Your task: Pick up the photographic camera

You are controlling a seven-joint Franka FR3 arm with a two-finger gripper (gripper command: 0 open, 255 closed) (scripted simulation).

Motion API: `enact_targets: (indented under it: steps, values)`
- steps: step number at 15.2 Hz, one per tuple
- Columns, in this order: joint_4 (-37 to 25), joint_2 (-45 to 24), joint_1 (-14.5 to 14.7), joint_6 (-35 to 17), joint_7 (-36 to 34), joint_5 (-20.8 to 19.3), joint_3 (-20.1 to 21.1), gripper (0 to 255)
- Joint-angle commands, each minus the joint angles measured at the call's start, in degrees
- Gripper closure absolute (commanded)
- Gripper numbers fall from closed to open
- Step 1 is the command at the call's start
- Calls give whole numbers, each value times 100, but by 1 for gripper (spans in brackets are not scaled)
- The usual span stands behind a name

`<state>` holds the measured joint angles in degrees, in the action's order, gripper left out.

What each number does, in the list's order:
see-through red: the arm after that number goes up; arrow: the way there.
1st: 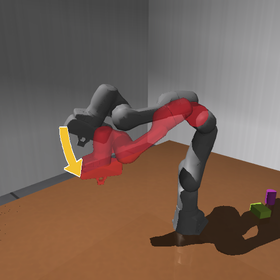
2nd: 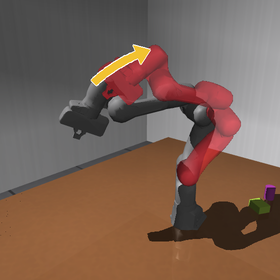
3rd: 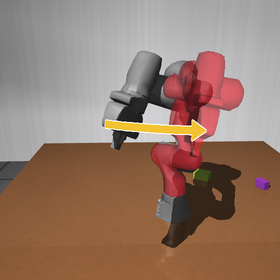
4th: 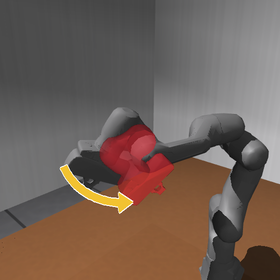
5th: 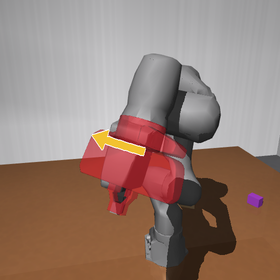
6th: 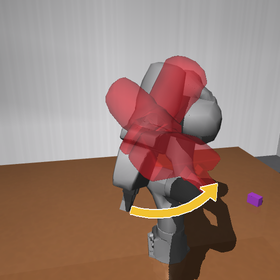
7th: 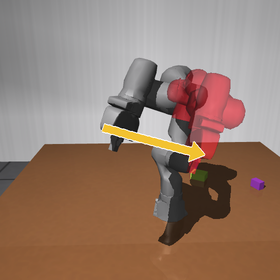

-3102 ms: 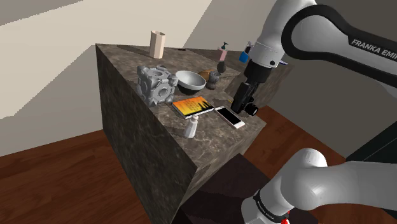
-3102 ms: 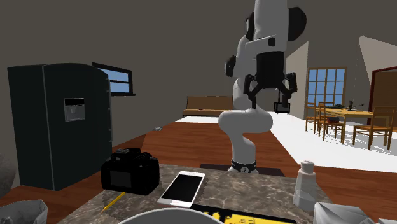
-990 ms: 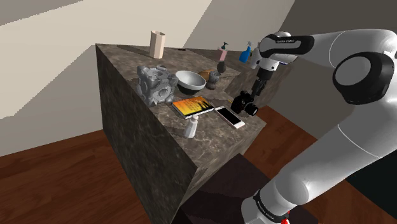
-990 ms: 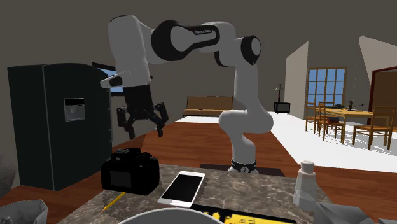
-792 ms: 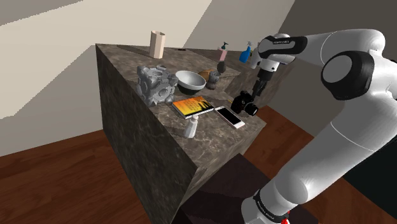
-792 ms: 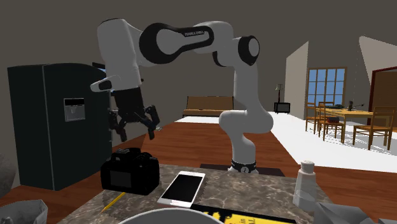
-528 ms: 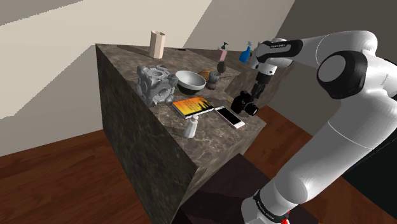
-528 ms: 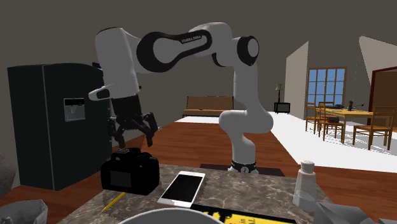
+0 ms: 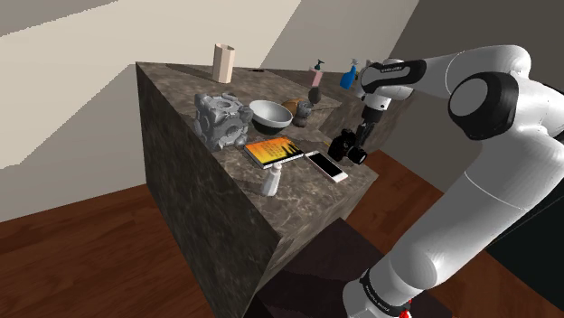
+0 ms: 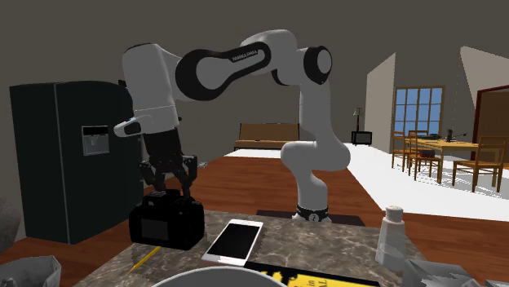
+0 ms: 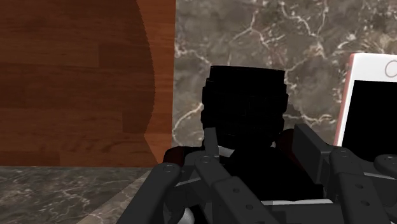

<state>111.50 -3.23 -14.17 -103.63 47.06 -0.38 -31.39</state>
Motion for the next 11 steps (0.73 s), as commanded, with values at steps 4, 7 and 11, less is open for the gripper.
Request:
enact_targets:
  steps: [4,7,11]
  values:
    - [4,-9,2,-8,2,3,3,255]
    - [-42,17,4,61,-4,-11,2,255]
    - [-275,93,13,358,-25,-48,5,255]
